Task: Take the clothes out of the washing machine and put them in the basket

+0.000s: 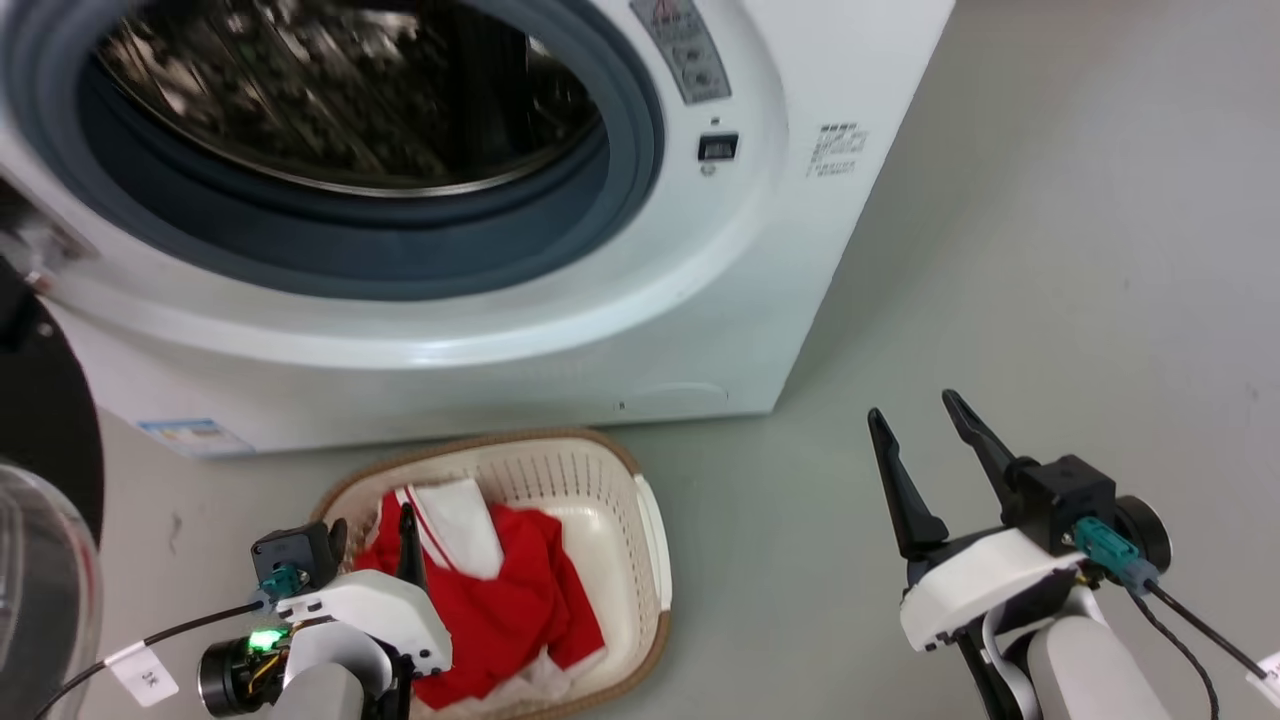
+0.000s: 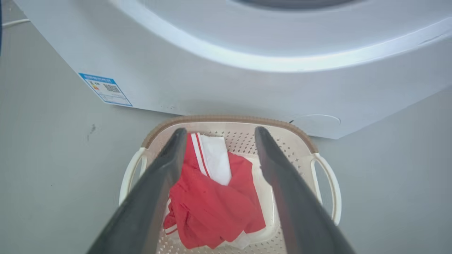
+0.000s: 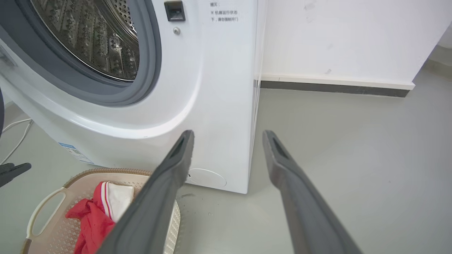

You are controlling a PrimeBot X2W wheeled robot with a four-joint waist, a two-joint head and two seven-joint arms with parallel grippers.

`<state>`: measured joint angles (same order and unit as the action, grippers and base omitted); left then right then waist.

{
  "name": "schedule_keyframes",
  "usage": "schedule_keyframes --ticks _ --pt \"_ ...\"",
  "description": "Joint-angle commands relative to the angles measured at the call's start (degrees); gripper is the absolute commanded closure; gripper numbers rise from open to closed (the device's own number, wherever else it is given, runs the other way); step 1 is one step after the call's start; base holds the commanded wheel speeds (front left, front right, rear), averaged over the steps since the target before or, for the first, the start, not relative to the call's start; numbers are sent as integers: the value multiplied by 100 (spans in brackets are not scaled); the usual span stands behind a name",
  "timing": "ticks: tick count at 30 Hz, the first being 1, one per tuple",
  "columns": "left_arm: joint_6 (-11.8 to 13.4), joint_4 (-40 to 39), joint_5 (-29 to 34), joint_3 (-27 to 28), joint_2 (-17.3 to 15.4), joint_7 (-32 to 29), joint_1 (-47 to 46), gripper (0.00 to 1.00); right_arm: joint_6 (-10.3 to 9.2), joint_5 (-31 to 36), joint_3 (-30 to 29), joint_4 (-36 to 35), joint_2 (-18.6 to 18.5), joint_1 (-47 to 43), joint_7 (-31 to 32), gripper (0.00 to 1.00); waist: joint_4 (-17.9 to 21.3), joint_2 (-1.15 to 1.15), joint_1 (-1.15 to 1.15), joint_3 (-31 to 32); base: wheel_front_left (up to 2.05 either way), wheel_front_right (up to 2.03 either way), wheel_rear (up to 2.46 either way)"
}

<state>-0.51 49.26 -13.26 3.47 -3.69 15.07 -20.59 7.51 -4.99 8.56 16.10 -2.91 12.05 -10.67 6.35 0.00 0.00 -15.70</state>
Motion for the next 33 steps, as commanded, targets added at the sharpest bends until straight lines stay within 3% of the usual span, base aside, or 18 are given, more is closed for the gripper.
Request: schedule_keyframes --ticks 1,8,9,18,33 --pt "-21 -85 43 0 -3 14 102 0 -4 14 -22 -50 5 -88 2 0 -43 0 0 421 0 0 0" --pt "-34 -1456 468 -76 38 14 547 0 -4 146 -164 -292 6 -448 135 0 -76 0 0 969 0 0 0" --pt "-6 -2091 607 -129 46 15 735 0 -4 168 -223 -437 6 -582 185 0 -99 0 0 1153 0 0 0" --pt "46 -3629 827 -327 65 14 1409 0 -4 265 -366 -889 6 -945 349 0 -105 0 0 1600 0 0 0" --pt "163 -4483 870 -605 58 -157 2224 0 -4 236 -388 -1285 6 -1318 502 0 -233 0 0 1840 0 0 0"
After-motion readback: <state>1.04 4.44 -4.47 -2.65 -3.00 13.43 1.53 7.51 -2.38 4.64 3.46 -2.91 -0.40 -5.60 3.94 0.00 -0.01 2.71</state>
